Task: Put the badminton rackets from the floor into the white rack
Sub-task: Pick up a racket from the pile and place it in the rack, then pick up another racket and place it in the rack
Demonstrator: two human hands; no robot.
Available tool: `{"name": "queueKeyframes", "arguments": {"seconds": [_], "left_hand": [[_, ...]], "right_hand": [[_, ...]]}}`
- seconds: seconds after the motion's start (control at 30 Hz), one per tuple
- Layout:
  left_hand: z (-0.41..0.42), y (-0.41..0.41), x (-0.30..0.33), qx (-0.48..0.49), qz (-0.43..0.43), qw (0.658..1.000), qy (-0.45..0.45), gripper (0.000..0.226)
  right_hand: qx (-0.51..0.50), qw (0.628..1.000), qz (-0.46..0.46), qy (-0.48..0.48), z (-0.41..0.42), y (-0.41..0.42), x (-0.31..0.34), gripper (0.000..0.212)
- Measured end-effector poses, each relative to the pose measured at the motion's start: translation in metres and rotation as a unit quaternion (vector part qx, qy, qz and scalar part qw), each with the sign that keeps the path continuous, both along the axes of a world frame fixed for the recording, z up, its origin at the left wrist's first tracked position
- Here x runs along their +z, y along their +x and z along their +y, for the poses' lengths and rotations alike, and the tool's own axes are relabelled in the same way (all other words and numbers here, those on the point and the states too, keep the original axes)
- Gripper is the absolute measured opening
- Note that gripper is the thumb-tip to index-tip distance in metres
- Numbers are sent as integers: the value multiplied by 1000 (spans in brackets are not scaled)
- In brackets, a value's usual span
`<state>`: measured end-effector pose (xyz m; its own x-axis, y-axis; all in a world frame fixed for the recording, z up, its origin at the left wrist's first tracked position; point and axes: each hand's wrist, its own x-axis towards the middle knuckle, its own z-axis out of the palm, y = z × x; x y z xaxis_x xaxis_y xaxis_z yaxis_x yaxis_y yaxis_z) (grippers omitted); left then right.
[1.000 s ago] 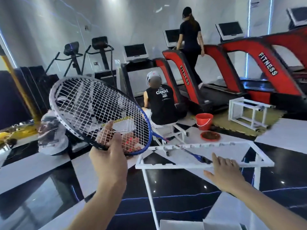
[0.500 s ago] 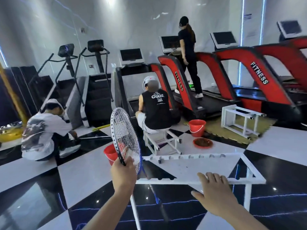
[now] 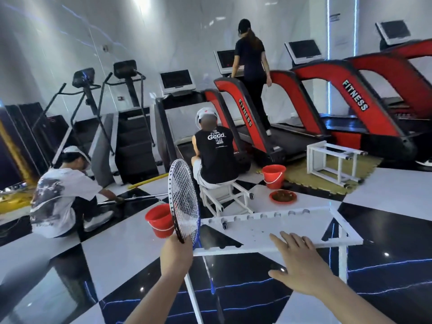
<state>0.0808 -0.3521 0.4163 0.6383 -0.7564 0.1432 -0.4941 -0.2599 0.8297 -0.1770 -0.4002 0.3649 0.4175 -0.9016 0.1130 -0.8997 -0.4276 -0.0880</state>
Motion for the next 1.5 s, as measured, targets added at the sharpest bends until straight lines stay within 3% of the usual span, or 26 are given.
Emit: {"name": "queueKeyframes", "arguments": {"seconds": [0.1, 0.27, 0.5, 0.6, 0.73, 0.83, 1.07, 1.2, 1.27, 1.33, 1.43, 1.5], "left_hand": [[14, 0, 3, -22, -7, 1000, 0, 5], [37, 8, 17, -27, -58, 998, 6, 30], [104, -6, 33, 4, -139, 989, -52, 33], [137, -10, 19, -21, -171, 982, -72, 35], [176, -12, -31, -34, -181, 982, -40, 38], [203, -14, -83, -43, -175, 984, -9, 42], [261, -18, -207, -111, -224, 949, 191, 47], [302, -28, -267, -156, -206, 928, 269, 45], [309, -28, -307, -169, -190, 904, 344, 48], [313, -35, -316, -188, -196, 889, 369, 52], [318, -50, -321, -233, -195, 881, 363, 53], [317, -56, -343, -236, -165, 877, 386, 52]], "right_hand": [[7, 1000, -15, -17, 3, -8, 3, 78], [-15, 997, -49, -60, 24, -12, 16, 69], [-24, 984, -106, -143, 77, -18, 21, 55], [-15, 979, -117, -169, 104, -22, 1, 49], [-31, 981, -134, -134, 145, -35, -41, 46], [-72, 985, -141, -68, 176, -45, -76, 46], [-148, 963, -162, 156, 235, -74, -182, 44], [-154, 919, -155, 329, 276, -75, -254, 40], [-158, 873, -143, 439, 286, -69, -305, 30], [-158, 854, -142, 475, 296, -64, -315, 19], [-217, 830, -162, 488, 317, -62, -320, 48], [-248, 797, -138, 533, 327, -66, -350, 55]]}}
